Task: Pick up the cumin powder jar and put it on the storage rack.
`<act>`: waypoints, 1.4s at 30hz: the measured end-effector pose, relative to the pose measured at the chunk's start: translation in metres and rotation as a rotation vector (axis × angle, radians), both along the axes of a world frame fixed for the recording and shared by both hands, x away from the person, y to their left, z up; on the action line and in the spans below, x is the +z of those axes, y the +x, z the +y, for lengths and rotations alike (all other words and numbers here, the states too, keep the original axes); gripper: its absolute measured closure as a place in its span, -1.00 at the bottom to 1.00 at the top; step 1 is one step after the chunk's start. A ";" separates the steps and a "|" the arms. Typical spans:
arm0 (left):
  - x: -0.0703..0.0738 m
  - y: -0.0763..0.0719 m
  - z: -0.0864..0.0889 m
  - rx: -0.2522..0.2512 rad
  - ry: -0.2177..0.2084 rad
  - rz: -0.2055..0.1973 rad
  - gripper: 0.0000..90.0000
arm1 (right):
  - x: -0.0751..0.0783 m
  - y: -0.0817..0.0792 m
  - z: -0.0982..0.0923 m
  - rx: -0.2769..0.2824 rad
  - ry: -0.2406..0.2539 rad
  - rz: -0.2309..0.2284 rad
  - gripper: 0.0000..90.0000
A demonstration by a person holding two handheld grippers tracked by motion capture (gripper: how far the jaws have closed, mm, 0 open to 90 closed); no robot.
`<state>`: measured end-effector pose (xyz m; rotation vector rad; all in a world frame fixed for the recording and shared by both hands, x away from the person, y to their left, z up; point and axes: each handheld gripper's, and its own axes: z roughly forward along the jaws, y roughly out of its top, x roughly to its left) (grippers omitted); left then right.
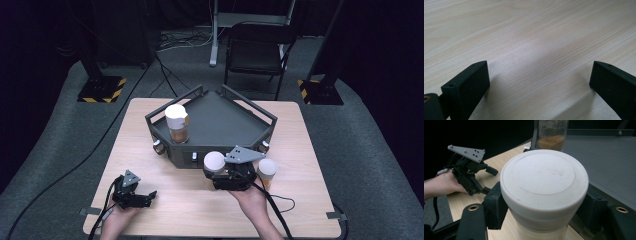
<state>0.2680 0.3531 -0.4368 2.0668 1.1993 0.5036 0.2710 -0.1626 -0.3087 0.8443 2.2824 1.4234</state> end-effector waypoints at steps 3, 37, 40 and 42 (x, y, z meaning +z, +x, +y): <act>0.000 0.000 0.000 0.000 0.000 0.000 -0.95 | 0.004 0.000 0.001 -0.008 -0.001 -0.006 -0.27; 0.000 0.000 0.000 0.000 0.000 0.000 -0.95 | 0.044 0.023 0.011 -0.070 0.048 -0.039 -0.27; 0.000 0.000 0.000 0.000 -0.001 0.000 -0.95 | 0.045 0.025 0.012 -0.075 0.050 -0.042 -0.27; 0.000 0.000 0.000 0.001 -0.001 0.000 -0.95 | 0.047 0.027 0.013 -0.077 0.053 -0.043 -0.27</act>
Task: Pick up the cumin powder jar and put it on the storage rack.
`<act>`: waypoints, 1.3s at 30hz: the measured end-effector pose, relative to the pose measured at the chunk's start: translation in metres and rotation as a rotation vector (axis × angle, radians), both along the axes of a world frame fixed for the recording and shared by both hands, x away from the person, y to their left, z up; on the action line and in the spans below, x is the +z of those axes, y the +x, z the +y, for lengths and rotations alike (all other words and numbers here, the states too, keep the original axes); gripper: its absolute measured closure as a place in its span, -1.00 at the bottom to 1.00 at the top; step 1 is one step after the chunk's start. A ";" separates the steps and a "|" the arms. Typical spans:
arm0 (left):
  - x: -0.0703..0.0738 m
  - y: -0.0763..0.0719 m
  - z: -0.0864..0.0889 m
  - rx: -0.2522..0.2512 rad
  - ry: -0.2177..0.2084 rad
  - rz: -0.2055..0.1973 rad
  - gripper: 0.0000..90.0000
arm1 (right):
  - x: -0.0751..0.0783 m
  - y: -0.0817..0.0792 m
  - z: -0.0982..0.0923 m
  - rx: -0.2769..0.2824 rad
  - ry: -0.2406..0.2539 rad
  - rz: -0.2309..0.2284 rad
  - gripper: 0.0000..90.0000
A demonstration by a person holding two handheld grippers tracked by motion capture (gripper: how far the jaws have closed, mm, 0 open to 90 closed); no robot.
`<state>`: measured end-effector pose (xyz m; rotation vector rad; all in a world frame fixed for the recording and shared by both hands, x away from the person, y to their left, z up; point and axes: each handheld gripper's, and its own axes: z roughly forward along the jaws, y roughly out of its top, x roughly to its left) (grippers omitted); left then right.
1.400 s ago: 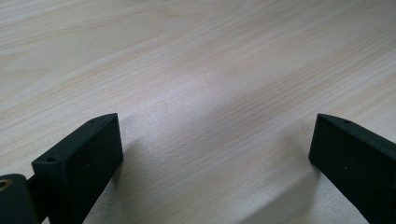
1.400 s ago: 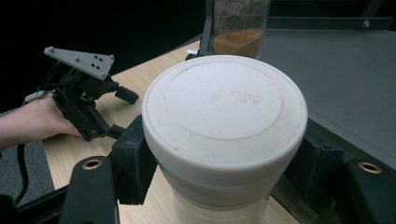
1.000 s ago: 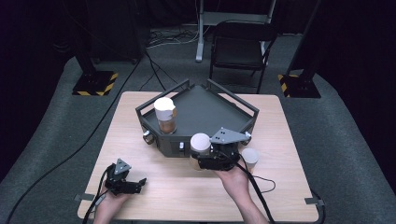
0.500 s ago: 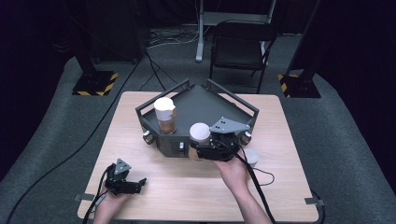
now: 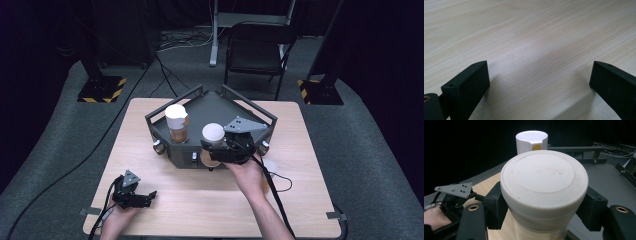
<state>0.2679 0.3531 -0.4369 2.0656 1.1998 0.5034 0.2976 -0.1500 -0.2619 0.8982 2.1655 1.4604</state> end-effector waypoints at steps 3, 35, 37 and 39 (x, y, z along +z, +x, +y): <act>0.000 0.000 0.000 0.000 0.000 0.000 -0.95 | 0.001 0.004 0.001 -0.004 0.006 0.001 -0.27; 0.000 0.001 0.000 -0.005 0.000 0.000 -0.95 | 0.004 0.047 0.026 -0.161 -0.020 -0.015 -0.27; 0.000 0.001 0.000 -0.005 0.000 0.000 -0.95 | 0.003 0.048 0.027 -0.165 -0.021 -0.013 -0.27; 0.000 0.001 0.000 -0.005 0.000 0.001 -0.95 | 0.003 0.050 0.028 -0.171 -0.025 -0.011 -0.27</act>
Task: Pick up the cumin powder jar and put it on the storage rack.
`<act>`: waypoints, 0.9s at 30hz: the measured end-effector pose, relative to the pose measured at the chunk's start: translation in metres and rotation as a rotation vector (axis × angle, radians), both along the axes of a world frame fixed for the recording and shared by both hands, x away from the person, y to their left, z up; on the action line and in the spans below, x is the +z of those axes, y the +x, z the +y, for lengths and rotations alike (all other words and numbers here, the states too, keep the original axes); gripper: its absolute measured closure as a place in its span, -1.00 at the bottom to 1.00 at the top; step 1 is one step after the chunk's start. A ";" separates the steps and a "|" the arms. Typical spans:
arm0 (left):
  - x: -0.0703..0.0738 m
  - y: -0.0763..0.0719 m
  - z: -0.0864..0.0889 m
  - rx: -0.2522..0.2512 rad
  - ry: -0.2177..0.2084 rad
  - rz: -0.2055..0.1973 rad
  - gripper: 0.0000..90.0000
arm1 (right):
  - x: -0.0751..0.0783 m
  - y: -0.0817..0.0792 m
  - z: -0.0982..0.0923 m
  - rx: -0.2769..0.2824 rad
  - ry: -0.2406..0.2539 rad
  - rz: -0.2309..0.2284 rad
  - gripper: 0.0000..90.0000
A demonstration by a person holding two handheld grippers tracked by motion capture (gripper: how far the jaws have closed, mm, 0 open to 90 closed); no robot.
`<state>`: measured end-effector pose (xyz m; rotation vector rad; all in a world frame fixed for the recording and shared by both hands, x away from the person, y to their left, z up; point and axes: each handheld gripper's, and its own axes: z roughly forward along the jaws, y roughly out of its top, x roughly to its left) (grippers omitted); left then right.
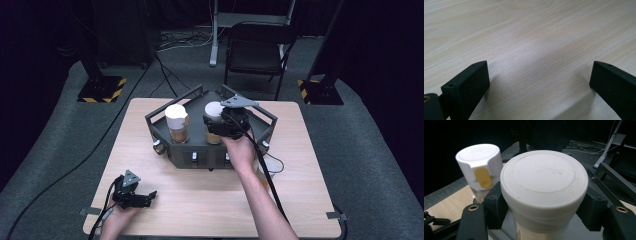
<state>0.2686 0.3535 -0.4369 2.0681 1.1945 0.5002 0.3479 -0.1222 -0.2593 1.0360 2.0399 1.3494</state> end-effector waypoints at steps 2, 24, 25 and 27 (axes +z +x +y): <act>0.000 0.000 0.000 0.000 0.000 0.000 -0.95 | -0.001 0.002 0.001 -0.003 -0.005 0.006 -0.27; 0.000 0.000 0.000 0.000 -0.002 -0.002 -0.95 | -0.005 0.015 0.002 -0.002 -0.031 0.053 -0.28; 0.000 0.000 0.000 0.000 -0.003 -0.002 -0.95 | -0.005 0.015 0.001 0.001 -0.028 0.054 -0.29; 0.000 0.000 0.000 0.000 -0.002 -0.002 -0.95 | -0.004 0.017 -0.001 0.003 -0.018 0.069 -0.41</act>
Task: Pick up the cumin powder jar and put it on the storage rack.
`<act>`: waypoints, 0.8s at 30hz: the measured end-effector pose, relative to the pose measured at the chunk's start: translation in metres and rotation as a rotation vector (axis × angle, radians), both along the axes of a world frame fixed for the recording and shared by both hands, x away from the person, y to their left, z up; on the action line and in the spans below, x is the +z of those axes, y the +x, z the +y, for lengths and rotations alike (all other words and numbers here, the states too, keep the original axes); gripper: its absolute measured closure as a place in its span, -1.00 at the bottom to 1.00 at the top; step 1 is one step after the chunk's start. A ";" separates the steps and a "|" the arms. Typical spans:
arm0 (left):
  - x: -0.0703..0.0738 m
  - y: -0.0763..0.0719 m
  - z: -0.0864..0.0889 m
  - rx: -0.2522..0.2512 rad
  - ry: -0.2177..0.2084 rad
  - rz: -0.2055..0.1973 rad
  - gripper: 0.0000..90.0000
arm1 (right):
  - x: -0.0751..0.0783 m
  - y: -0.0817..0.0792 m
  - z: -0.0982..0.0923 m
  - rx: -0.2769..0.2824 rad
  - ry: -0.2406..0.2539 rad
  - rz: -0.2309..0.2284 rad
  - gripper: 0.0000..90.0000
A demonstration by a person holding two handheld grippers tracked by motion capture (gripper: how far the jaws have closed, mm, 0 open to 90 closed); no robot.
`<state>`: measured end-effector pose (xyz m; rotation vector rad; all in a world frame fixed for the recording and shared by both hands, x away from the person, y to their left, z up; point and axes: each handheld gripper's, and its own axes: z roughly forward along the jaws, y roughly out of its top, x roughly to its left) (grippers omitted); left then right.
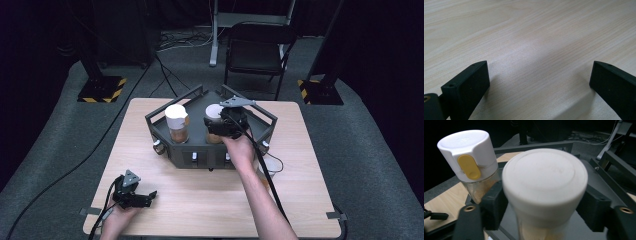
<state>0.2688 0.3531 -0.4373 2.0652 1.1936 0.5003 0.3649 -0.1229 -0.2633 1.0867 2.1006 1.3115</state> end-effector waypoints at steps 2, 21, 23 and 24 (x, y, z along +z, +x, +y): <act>0.000 0.000 0.000 0.000 0.000 0.000 -0.95 | 0.001 0.000 -0.001 -0.006 -0.007 0.007 -0.47; 0.000 0.000 0.000 0.003 0.000 0.000 -0.95 | -0.007 -0.038 -0.056 0.001 -0.091 -0.025 -0.80; 0.000 0.000 -0.001 0.003 0.000 0.000 -0.95 | -0.011 -0.044 -0.064 0.000 -0.092 -0.028 -0.80; 0.000 0.000 -0.001 0.003 0.000 0.000 -0.95 | -0.013 -0.046 -0.068 -0.003 -0.092 -0.029 -0.80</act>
